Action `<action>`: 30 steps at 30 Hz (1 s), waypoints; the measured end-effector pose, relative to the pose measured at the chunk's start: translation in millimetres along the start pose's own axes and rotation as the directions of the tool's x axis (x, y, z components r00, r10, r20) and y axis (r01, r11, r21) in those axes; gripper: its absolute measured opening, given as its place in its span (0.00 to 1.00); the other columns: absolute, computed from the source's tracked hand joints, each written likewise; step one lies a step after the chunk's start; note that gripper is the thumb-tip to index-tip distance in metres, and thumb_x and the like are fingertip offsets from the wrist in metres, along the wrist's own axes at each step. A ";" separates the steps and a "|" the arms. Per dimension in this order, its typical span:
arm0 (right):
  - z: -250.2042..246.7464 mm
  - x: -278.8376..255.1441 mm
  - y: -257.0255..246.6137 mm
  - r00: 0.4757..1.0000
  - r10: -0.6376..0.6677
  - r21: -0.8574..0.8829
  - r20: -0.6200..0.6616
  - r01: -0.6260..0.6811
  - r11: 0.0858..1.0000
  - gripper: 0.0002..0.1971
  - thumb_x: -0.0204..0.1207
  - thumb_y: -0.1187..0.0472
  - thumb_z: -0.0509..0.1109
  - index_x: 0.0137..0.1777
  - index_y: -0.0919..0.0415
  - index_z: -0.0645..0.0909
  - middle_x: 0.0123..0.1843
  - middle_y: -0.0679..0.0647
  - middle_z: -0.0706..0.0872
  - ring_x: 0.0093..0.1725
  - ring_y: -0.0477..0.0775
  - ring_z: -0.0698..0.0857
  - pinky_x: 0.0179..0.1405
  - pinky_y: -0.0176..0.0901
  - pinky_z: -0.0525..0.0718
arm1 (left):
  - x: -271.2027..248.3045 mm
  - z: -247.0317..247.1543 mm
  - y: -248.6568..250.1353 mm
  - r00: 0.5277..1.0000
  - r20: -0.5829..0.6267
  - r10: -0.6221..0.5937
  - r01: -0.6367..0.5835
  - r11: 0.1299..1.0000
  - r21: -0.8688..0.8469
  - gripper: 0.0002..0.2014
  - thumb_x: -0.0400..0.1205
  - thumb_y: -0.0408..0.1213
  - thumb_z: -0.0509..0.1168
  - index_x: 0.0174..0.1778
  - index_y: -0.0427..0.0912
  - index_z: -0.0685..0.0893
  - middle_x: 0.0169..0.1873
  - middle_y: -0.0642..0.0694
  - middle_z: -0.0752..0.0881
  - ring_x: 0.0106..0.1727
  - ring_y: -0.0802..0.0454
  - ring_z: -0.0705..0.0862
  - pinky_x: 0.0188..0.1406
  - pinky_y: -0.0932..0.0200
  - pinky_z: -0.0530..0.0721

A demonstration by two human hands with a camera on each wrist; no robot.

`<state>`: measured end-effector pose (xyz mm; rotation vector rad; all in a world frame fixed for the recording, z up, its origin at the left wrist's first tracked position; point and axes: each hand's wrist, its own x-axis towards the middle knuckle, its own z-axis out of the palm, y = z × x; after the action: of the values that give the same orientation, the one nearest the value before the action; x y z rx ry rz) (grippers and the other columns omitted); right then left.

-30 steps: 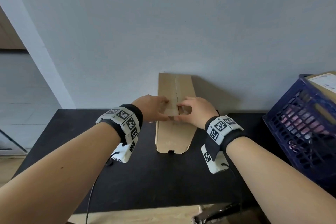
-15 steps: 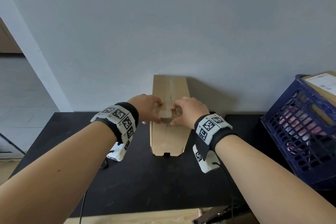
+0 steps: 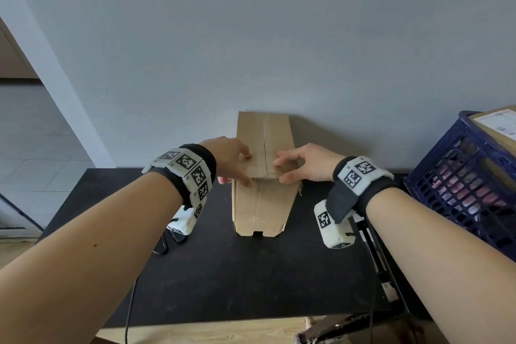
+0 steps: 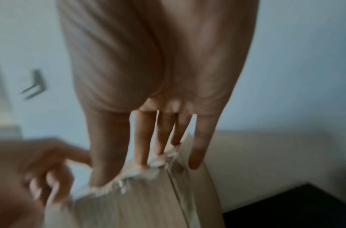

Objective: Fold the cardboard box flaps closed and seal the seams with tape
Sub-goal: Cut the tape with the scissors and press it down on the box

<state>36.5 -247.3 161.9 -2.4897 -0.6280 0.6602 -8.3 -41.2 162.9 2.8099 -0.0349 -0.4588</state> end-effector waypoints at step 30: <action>23.3 2.7 6.1 0.974 -0.142 -0.338 -0.175 0.076 0.938 0.38 0.64 0.67 0.80 0.74 0.48 0.73 0.74 0.50 0.77 0.74 0.53 0.72 0.72 0.44 0.71 | 7.6 10.1 -7.0 0.999 -0.012 0.051 -0.049 0.991 0.128 0.37 0.68 0.45 0.77 0.72 0.52 0.67 0.36 0.46 0.89 0.48 0.49 0.85 0.44 0.58 0.77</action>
<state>27.5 -242.9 139.8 -2.7550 -0.8530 0.2763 -4.4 -37.9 149.4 2.9296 -0.1353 -0.4385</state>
